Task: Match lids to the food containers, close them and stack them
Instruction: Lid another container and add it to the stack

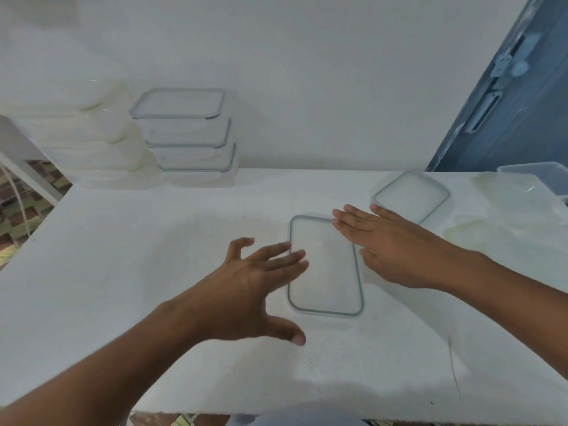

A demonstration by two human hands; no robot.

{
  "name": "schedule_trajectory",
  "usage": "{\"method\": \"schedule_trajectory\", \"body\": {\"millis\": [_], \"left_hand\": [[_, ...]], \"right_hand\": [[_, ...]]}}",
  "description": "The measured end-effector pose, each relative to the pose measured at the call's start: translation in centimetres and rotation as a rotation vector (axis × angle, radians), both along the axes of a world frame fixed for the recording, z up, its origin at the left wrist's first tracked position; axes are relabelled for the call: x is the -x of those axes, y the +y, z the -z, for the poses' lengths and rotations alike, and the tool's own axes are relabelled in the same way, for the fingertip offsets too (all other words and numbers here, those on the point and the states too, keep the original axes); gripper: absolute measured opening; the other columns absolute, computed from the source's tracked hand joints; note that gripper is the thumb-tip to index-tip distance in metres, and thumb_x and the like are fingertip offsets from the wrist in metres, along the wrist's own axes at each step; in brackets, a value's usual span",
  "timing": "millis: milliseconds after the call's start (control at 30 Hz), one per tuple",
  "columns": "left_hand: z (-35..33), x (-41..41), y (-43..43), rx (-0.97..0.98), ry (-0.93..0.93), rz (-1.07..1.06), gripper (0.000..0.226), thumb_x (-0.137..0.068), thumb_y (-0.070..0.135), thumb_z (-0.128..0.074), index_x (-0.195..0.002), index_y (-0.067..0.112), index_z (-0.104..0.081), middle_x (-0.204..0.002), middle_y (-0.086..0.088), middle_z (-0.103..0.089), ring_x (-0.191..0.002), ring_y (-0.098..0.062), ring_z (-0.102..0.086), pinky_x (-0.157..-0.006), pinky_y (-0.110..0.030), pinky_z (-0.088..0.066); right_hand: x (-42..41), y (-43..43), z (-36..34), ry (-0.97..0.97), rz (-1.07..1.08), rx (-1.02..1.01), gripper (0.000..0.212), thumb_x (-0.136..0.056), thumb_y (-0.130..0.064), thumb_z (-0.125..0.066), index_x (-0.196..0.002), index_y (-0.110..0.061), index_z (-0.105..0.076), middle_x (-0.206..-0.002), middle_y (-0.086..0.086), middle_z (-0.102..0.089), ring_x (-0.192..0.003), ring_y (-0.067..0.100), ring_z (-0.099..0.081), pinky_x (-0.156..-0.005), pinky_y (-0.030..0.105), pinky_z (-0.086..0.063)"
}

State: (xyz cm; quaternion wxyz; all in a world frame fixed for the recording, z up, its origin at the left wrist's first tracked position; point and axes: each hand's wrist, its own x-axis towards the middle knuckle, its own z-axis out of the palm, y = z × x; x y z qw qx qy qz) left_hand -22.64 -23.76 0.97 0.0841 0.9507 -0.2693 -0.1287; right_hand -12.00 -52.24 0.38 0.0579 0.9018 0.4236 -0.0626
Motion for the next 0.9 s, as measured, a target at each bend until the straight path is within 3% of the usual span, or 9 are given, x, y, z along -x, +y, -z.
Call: {"method": "schedule_trajectory", "body": {"millis": [100, 200, 300, 367, 500, 600, 733, 833, 900], "left_hand": [[0.1, -0.6, -0.3, -0.105, -0.008, 0.036, 0.105, -0.078, 0.093, -0.041, -0.161, 0.029, -0.027, -0.169, 0.015, -0.015, -0.155, 0.002, 0.002, -0.124, -0.044, 0.009], [0.4, -0.8, -0.8, -0.151, -0.021, 0.067, 0.104, -0.079, 0.093, -0.038, -0.158, 0.026, -0.033, -0.169, 0.011, -0.021, -0.156, -0.002, -0.006, -0.122, -0.043, 0.006], [-0.2, -1.2, -1.3, -0.229, 0.007, 0.099, 0.106, -0.077, 0.094, -0.036, -0.157, 0.024, -0.035, -0.168, 0.009, -0.024, -0.156, -0.005, -0.012, -0.122, -0.05, -0.002], [-0.7, -2.0, -1.6, -0.315, 0.018, 0.146, 0.107, -0.074, 0.094, -0.031, -0.153, 0.023, -0.042, -0.161, 0.009, -0.039, -0.151, -0.008, -0.029, -0.12, -0.051, -0.008], [-0.6, -3.7, -2.1, -0.459, -0.068, 0.249, 0.098, -0.069, 0.094, -0.026, -0.126, 0.023, -0.062, -0.11, 0.01, -0.062, -0.104, -0.012, -0.063, -0.114, -0.05, -0.023], [0.1, -4.0, -2.2, -0.466, -0.118, 0.232, 0.099, -0.068, 0.095, -0.02, -0.121, 0.025, -0.066, -0.109, 0.009, -0.068, -0.09, -0.013, -0.068, -0.114, -0.048, -0.026], [0.9, -3.2, -1.5, -0.288, -0.113, 0.13, 0.105, -0.065, 0.093, -0.012, -0.13, 0.03, -0.064, -0.131, 0.009, -0.066, -0.113, -0.01, -0.068, -0.115, -0.047, -0.018], [3.0, -1.8, -0.6, -0.125, -0.288, 0.126, 0.078, -0.078, 0.078, -0.043, -0.122, 0.022, -0.073, -0.13, 0.004, -0.07, -0.122, -0.01, -0.065, -0.11, -0.055, -0.038], [4.6, -0.9, -0.3, -0.03, -0.396, 0.103, 0.069, -0.078, 0.065, -0.058, -0.124, 0.016, -0.074, -0.134, -0.001, -0.069, -0.129, -0.011, -0.061, -0.106, -0.058, -0.044]], "right_hand": [[2.9, 0.9, -1.3, 0.275, 0.092, 0.0, 0.092, -0.094, -0.072, -0.039, -0.159, -0.027, 0.009, -0.161, -0.016, 0.02, -0.147, -0.004, 0.02, -0.125, 0.03, 0.006], [4.5, 0.9, -0.7, 0.352, 0.088, 0.09, 0.122, -0.074, -0.09, -0.044, -0.158, -0.024, 0.016, -0.158, -0.012, 0.03, -0.145, -0.002, 0.028, -0.121, 0.027, 0.015], [5.1, 1.0, 0.1, 0.303, 0.075, 0.126, 0.133, -0.069, -0.094, -0.046, -0.156, -0.02, 0.022, -0.157, -0.007, 0.035, -0.144, 0.004, 0.034, -0.12, 0.03, 0.018], [5.2, 1.2, 0.1, 0.291, 0.07, 0.146, 0.135, -0.069, -0.095, -0.044, -0.156, -0.017, 0.022, -0.159, -0.002, 0.034, -0.145, 0.007, 0.033, -0.121, 0.033, 0.017], [5.1, 1.9, -0.6, 0.258, 0.078, 0.222, 0.127, -0.075, -0.089, -0.042, -0.158, -0.012, 0.015, -0.163, 0.002, 0.025, -0.15, 0.011, 0.023, -0.122, 0.037, 0.016], [4.9, 2.4, -1.0, 0.235, 0.066, 0.244, 0.124, -0.077, -0.088, -0.041, -0.159, -0.008, 0.01, -0.165, 0.006, 0.019, -0.153, 0.014, 0.016, -0.123, 0.039, 0.013], [5.4, 2.4, -0.6, 0.191, 0.069, 0.187, 0.121, -0.08, -0.085, -0.041, -0.158, -0.002, -0.001, -0.166, 0.012, 0.008, -0.155, 0.02, 0.003, -0.125, 0.041, 0.006], [5.9, 2.3, 1.6, 0.093, 0.127, 0.173, 0.11, -0.071, -0.075, -0.047, -0.142, 0.01, -0.046, -0.15, 0.029, -0.041, -0.139, 0.034, -0.046, -0.123, 0.044, -0.023], [6.3, 2.3, 2.5, 0.163, 0.182, 0.187, 0.105, -0.066, -0.067, -0.043, -0.133, 0.012, -0.056, -0.14, 0.031, -0.052, -0.129, 0.038, -0.056, -0.114, 0.044, -0.026]]}}
